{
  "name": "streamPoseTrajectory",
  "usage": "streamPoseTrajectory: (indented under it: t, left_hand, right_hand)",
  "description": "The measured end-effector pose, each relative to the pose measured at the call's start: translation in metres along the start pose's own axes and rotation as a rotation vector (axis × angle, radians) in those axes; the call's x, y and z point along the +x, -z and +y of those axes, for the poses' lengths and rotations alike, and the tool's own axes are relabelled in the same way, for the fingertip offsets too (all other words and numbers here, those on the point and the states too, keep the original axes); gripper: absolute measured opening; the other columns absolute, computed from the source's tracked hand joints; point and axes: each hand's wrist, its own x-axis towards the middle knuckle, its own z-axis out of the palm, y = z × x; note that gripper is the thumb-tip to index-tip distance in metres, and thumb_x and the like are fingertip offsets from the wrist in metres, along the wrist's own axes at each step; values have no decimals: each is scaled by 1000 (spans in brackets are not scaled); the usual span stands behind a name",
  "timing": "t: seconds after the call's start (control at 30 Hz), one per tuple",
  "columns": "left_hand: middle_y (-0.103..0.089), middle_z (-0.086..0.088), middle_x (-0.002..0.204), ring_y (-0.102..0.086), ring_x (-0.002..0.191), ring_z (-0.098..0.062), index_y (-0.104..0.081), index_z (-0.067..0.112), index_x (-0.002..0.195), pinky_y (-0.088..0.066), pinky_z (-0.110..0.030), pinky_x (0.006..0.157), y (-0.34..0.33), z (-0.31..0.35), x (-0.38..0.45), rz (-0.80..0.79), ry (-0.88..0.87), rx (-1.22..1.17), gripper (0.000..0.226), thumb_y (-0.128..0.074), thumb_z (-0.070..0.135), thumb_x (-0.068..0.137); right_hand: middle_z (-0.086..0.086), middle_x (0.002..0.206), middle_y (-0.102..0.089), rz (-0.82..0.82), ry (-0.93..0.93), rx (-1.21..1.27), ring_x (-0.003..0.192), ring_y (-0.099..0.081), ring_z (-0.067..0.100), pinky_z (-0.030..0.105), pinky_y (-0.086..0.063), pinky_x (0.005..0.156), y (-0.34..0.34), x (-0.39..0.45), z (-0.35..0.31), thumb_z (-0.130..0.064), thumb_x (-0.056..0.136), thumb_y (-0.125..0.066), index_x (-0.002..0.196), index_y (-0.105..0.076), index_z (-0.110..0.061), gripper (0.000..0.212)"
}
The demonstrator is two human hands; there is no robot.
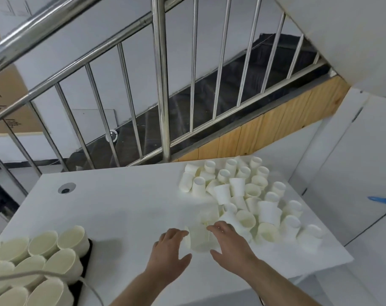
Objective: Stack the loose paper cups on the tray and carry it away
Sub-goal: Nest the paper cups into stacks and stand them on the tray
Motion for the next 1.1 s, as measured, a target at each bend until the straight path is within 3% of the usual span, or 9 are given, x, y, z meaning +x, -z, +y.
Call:
streamPoseTrajectory:
  t: [0.23, 0.5, 0.7, 0.97, 1.1]
  left_hand:
    - [-41, 12, 137, -42, 125, -12, -40, 31, 138, -39, -27, 100, 1, -21, 66, 22, 67, -68, 56, -58, 41, 85]
    - [-42, 8, 138, -44, 124, -14, -39, 27, 139, -41, -29, 101, 18, -73, 148, 53, 167, -125, 55, -57, 38, 88]
    - [-39, 11, 137, -43, 124, -11, -35, 29, 139, -41, -26, 99, 21, -108, 183, 14, 199, -130, 55, -54, 40, 89]
    - [-37, 11, 140, -41, 126, -11, -32, 29, 141, -39, -25, 99, 17, -121, 216, -7, 221, -151, 55, -51, 40, 90]
    - [-38, 9, 140, -41, 126, -12, -33, 28, 141, -40, -28, 100, 15, -124, 225, -15, 228, -157, 55, -51, 39, 90]
  right_hand:
    - [-11, 142, -30, -28, 10, -8, 132, -32, 11, 26, -45, 96, 6, 66, 10, -34, 92, -55, 146, -31, -28, 59]
    - [-4, 146, -28, -84, -26, -102, 133, -31, 17, 30, -38, 102, 7, 184, 8, -38, 93, -54, 148, -28, -23, 62]
    - [3, 137, -37, -77, -50, -235, 125, -37, 25, 34, -34, 104, -2, 273, 5, -35, 86, -61, 135, -39, -19, 55]
    - [7, 138, -33, -142, -94, -446, 127, -35, 28, 45, -20, 112, -23, 329, 11, -41, 84, -65, 143, -26, -18, 75]
    - [5, 135, -36, -154, -111, -457, 125, -37, 26, 46, -19, 113, -31, 334, 13, -32, 84, -63, 143, -26, -18, 71]
